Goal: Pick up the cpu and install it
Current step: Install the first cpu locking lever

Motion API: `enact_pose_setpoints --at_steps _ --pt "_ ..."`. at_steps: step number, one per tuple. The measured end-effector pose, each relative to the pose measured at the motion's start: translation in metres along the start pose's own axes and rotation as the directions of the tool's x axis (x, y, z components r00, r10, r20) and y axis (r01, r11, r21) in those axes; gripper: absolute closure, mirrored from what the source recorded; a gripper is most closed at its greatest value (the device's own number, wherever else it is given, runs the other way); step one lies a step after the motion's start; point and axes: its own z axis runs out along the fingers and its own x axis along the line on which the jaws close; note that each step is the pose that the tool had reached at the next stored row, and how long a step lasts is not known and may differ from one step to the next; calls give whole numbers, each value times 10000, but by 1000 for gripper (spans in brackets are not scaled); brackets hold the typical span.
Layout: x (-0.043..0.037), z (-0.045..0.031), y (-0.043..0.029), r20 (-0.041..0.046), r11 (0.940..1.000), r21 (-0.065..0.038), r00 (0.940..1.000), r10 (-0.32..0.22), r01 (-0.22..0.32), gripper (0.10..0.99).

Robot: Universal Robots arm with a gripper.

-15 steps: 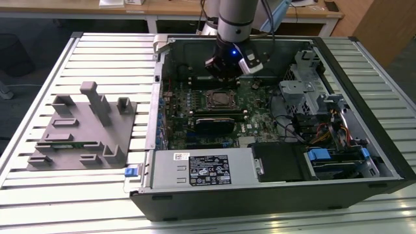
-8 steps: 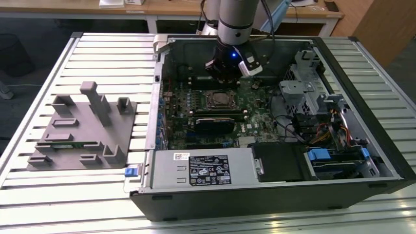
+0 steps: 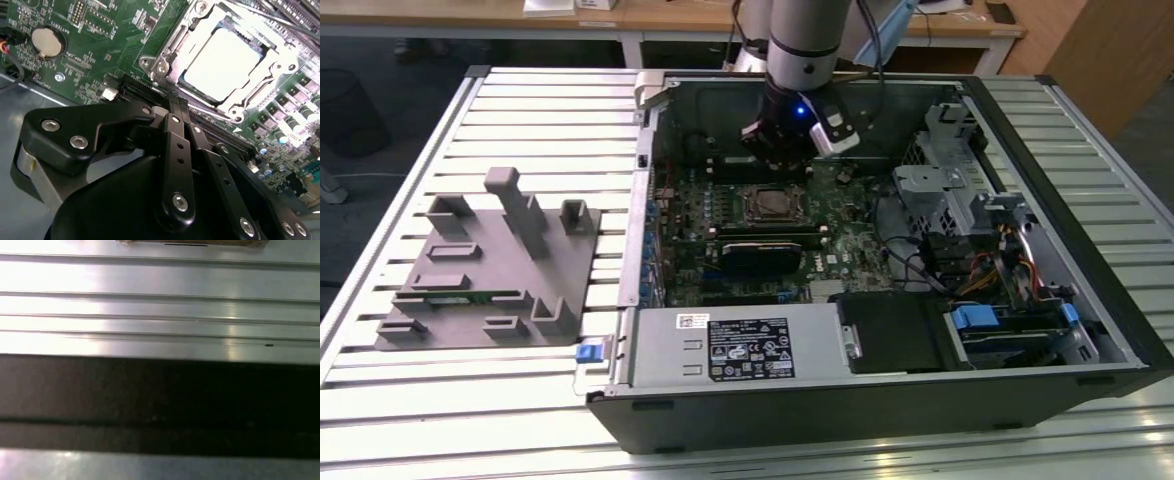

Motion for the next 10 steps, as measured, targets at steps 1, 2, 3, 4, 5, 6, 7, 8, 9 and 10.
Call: enact_pose_setpoints --at_steps 1,2,3,4,5,6,7,8,9,10 --pt "0 10 -1 -1 10000 41 10000 0 0 980" --pt "0 22 -2 -1 10000 75 10000 1 -1 980" --pt "1 31 -3 -4 9999 107 10000 0 0 980" --pt "1 39 -5 -6 9999 141 10000 1 -1 980" --pt "0 48 -4 -2 9999 155 10000 0 0 980" --pt "0 55 -4 -3 9999 163 10000 0 0 980" --pt "1 60 -5 -5 9998 173 10000 1 -1 980" --pt "0 64 -5 -4 9998 177 10000 0 0 980" --pt "1 65 -6 -5 9998 178 10000 0 0 980" --pt "1 65 -6 -5 9998 179 10000 1 0 980"
